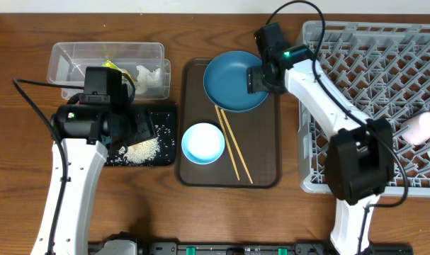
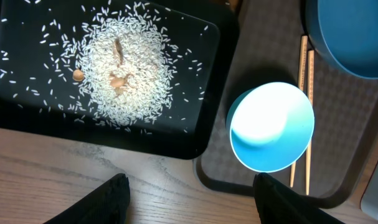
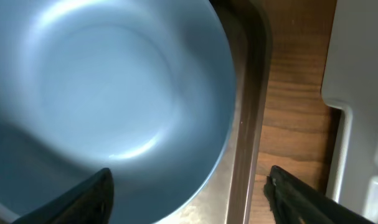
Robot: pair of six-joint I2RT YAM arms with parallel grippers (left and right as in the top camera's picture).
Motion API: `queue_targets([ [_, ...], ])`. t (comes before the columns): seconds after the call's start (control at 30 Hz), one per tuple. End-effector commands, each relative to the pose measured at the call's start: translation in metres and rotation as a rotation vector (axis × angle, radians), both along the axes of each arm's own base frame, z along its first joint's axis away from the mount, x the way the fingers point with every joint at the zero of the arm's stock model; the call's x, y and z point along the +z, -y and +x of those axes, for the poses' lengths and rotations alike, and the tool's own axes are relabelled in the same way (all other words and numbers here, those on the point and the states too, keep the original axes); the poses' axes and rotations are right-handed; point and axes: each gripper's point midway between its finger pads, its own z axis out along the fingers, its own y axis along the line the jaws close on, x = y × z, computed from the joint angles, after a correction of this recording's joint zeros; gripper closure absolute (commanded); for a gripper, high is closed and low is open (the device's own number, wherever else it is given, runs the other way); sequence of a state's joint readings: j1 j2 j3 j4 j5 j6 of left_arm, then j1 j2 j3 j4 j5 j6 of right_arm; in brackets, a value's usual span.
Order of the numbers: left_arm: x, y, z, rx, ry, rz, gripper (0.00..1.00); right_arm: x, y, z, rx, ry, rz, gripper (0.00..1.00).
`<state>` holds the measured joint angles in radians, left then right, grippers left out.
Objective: Sort waste into correct bins and load items into the dishwasher rack
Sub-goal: 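Reach the right gripper to the blue plate and grasp its rim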
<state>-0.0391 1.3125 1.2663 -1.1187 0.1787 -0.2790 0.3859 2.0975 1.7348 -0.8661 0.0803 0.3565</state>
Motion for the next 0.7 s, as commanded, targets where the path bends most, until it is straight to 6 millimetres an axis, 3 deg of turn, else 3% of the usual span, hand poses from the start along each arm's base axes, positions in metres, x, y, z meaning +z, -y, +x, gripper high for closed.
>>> queue_targets([
  [0.0,-0.001,-0.004,-0.001,-0.006,-0.003,0.019,0.33,-0.017,0.005,0.002,-0.076,-0.015,-0.03,0.28],
  [0.1,-0.001,-0.004,-0.001,-0.006,-0.002,0.019,0.33,-0.032,0.005,0.002,-0.075,-0.04,-0.041,0.35],
  [0.2,-0.001,-0.004,-0.001,-0.006,-0.003,0.019,0.33,-0.045,0.005,0.0,-0.082,-0.064,-0.05,0.48],
  [0.3,-0.001,-0.004,-0.001,-0.006,-0.003,0.019,0.33,-0.053,0.006,-0.002,-0.113,-0.083,-0.049,0.64],
  [0.33,-0.001,-0.004,-0.001,-0.006,-0.003,0.019,0.33,-0.054,0.006,-0.002,-0.126,-0.084,-0.045,0.73],
  [0.5,-0.001,-0.004,-0.001,-0.006,-0.003,0.019,0.33,-0.053,0.005,0.001,-0.18,-0.073,-0.022,0.99],
  [0.67,-0.001,-0.004,-0.001,-0.007,-0.003,0.019,0.33,-0.05,0.004,0.006,-0.208,-0.055,-0.005,0.99],
])
